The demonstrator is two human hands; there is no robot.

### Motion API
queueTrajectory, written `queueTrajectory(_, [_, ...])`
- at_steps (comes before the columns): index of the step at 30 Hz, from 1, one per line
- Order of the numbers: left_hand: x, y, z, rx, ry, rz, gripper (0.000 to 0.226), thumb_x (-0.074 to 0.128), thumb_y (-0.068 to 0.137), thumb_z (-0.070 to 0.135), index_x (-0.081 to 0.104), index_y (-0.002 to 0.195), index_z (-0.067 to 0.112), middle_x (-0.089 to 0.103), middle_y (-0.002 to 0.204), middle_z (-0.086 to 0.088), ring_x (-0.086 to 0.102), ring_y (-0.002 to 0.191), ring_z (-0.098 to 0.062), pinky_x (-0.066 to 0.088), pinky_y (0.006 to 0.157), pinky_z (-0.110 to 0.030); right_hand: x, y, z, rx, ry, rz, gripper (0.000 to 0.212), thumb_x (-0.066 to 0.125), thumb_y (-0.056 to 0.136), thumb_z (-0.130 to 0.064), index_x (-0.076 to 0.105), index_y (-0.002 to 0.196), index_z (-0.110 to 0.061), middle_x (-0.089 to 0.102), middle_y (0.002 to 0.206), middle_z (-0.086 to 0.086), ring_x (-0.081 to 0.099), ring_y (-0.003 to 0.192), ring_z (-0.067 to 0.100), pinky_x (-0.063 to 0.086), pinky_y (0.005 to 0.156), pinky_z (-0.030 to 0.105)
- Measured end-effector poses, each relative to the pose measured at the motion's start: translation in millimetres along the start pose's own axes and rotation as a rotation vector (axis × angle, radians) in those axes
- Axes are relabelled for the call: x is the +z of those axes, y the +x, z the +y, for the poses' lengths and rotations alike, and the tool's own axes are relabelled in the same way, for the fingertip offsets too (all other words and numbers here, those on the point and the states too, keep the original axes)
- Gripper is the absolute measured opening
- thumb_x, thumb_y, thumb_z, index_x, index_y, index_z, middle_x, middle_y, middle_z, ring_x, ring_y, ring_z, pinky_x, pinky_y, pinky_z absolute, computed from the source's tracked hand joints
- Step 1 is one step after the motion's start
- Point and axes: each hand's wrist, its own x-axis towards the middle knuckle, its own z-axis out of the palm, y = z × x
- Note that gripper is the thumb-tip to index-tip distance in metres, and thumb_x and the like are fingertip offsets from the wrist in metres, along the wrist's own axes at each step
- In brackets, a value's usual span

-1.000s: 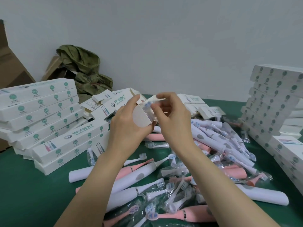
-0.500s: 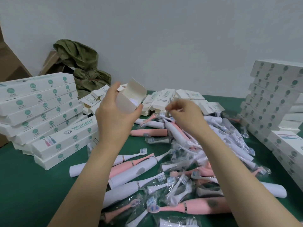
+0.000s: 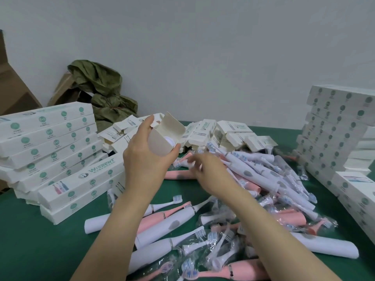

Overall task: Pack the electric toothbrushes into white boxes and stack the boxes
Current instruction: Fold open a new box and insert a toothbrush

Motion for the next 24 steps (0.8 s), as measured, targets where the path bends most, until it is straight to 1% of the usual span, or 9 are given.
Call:
queueTrajectory(3, [2.0,-2.9,0.6,0.001,-0.01,-0.026,0.074,0.084,0.068,0.027,0.05,0.133,0.019,0.056,0.112,0.01,0.054,0.111,-0.022,0.043,0.097,-0.039,-32.3,0.4,-13.3,0.127,0.47,0.442,0.007,0.052,0.093,-0.014,0.057,0.092,-0.019,0.059,0.088,-0.003,0.056,0.074,0.013,0.044,0.069,0.024])
queueTrajectory(5, [4.5,-2.9,0.8,0.001,-0.017,-0.047,0.074,0.083,0.068,0.027,0.05,0.134,0.02,0.056,0.113,0.01,0.053,0.112,-0.021,0.041,0.097,-0.036,-56.4,-0.9,-25.5,0.19,1.018,0.559,0.012,0.051,0.093,-0.009,0.053,0.083,-0.015,0.055,0.076,0.0,0.055,0.062,0.014,0.05,0.062,0.024])
queueTrajectory(7, [6.7,-3.5,0.2,-0.003,-0.025,-0.069,0.074,0.083,0.067,0.027,0.05,0.134,0.022,0.059,0.118,0.006,0.052,0.112,-0.019,0.037,0.095,-0.027,-72.8,-5.7,-41.3,0.161,1.606,0.484,0.024,0.048,0.096,-0.006,0.053,0.073,-0.01,0.051,0.062,0.002,0.053,0.052,0.012,0.05,0.053,0.021])
queueTrajectory(9, [8.6,-4.5,0.1,-0.016,-0.036,-0.089,0.073,0.082,0.066,0.026,0.051,0.132,0.023,0.061,0.118,0.004,0.053,0.11,-0.018,0.036,0.091,-0.023,-73.6,-10.9,-59.2,0.15,1.909,0.289,0.041,0.046,0.096,-0.006,0.058,0.057,-0.008,0.052,0.054,0.003,0.054,0.048,0.011,0.05,0.051,0.02])
queueTrajectory(11, [10.8,-4.3,-1.2,-0.027,-0.025,-0.125,0.068,0.078,0.067,0.028,0.054,0.13,0.022,0.063,0.118,0.0,0.056,0.107,-0.022,0.041,0.09,-0.027,-60.5,-16.5,-73.0,0.172,1.849,0.094,0.04,0.045,0.097,-0.006,0.06,0.061,-0.004,0.055,0.061,0.007,0.057,0.05,0.011,0.052,0.054,0.019])
queueTrajectory(14, [11.8,-0.7,-2.3,-0.083,-0.015,-0.219,0.06,0.058,0.074,0.045,0.046,0.132,0.035,0.064,0.118,0.003,0.059,0.106,-0.022,0.046,0.092,-0.033,-39.0,-23.0,-83.6,0.201,1.483,0.001,0.013,0.045,0.1,-0.013,0.052,0.095,-0.003,0.064,0.072,0.006,0.064,0.058,0.01,0.055,0.061,0.024])
queueTrajectory(17, [10.8,-1.6,-0.3,-0.117,-0.09,-0.187,0.065,0.051,0.061,0.056,0.04,0.124,0.047,0.066,0.111,0.002,0.06,0.105,-0.022,0.05,0.09,-0.042,-31.3,-22.7,-79.2,0.079,1.199,0.183,0.003,0.049,0.098,-0.013,0.047,0.096,-0.012,0.065,0.063,-0.005,0.065,0.059,0.007,0.055,0.053,0.021])
queueTrajectory(20, [11.8,-6.2,-1.0,-0.067,-0.047,-0.14,0.074,0.075,0.064,0.041,0.047,0.132,0.033,0.064,0.113,0.001,0.057,0.107,-0.02,0.044,0.088,-0.03,-31.9,-18.1,-69.0,0.071,1.169,0.386,0.008,0.048,0.096,-0.007,0.053,0.096,-0.014,0.064,0.072,0.0,0.064,0.061,0.007,0.057,0.065,0.025])
queueTrajectory(24, [12.8,-6.8,-4.6,-0.015,-0.002,-0.153,0.077,0.082,0.066,0.029,0.048,0.135,0.026,0.061,0.119,0.0,0.053,0.111,-0.02,0.038,0.091,-0.027,-36.8,-12.0,-48.4,0.133,0.987,0.536,0.017,0.049,0.096,-0.006,0.061,0.093,-0.017,0.063,0.074,-0.004,0.066,0.066,0.009,0.058,0.077,0.034])
